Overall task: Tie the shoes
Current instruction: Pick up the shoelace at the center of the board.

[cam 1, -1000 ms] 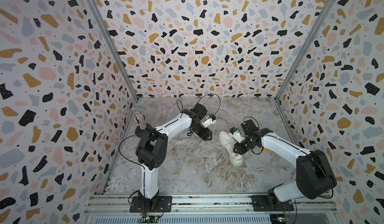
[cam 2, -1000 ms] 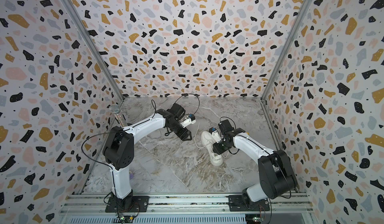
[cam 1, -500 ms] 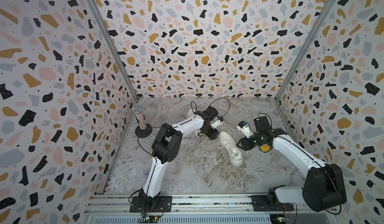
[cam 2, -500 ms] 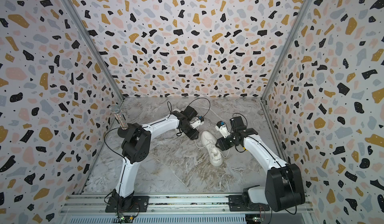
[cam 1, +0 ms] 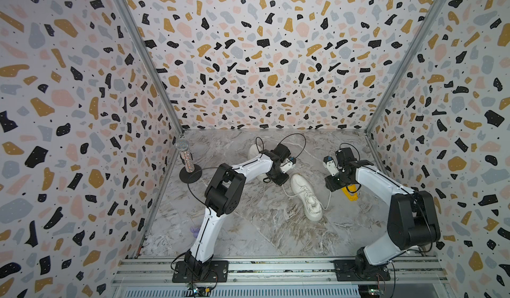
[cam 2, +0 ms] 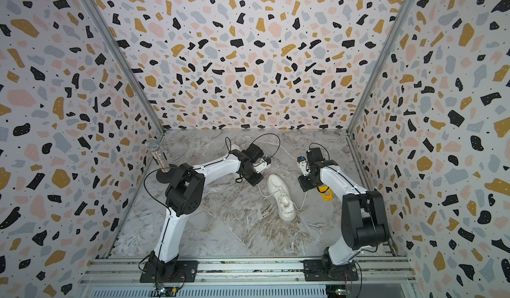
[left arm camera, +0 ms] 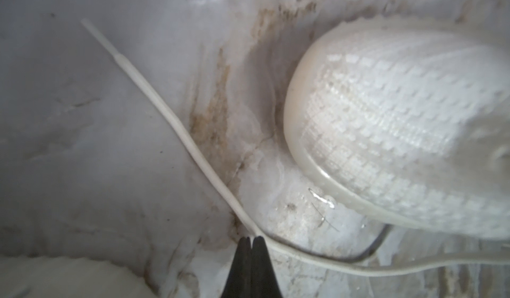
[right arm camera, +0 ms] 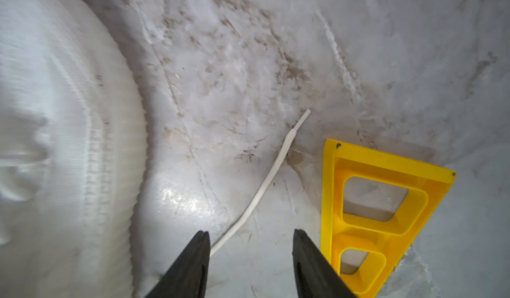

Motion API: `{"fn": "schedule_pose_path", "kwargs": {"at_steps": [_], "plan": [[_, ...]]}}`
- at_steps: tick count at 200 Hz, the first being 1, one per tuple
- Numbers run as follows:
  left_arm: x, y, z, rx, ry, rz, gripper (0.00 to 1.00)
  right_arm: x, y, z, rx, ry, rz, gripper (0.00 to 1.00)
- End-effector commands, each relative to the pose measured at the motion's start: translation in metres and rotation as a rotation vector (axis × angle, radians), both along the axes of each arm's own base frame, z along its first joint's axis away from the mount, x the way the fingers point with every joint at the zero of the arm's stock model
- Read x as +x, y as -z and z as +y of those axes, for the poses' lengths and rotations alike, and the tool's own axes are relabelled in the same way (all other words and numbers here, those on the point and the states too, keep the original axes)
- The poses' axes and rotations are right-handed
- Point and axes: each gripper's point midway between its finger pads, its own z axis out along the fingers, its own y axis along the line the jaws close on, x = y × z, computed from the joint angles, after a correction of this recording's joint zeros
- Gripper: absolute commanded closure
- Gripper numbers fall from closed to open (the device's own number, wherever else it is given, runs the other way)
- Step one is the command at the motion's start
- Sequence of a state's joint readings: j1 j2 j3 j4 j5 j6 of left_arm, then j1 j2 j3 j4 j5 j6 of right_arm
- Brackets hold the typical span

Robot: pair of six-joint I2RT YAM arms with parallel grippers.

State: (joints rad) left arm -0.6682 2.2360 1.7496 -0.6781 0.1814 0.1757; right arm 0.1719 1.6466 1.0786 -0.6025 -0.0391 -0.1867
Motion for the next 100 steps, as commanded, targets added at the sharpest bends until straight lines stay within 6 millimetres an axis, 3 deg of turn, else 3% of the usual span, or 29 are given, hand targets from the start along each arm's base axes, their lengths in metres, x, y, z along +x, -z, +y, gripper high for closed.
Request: {"fn": "schedule_pose_path", "kwargs": {"at_steps": [1, 42, 55, 68, 100], "plan": [[-0.001, -0.016, 0.001, -0.048, 0.005, -0.001, 1.0, 0.007, -0.001, -0.008, -0.056, -0.009, 0.012, 0.49], [-0.006, -0.039, 0.003, -0.106, 0.004, 0.0, 1.0, 0.011, 0.017, -0.011, -0.086, -0.021, 0.059, 0.53], [-0.006, -0.038, 0.001, -0.111, -0.004, 0.011, 0.78, 0.009, 0.021, -0.009, -0.076, -0.021, 0.073, 0.54], [-0.003, -0.031, -0.001, -0.092, -0.009, 0.005, 0.64, 0.009, 0.025, -0.009, -0.074, -0.019, 0.086, 0.56], [0.006, -0.017, -0.006, -0.066, -0.016, 0.003, 0.54, 0.009, 0.035, -0.012, -0.087, -0.018, 0.11, 0.6]]}}
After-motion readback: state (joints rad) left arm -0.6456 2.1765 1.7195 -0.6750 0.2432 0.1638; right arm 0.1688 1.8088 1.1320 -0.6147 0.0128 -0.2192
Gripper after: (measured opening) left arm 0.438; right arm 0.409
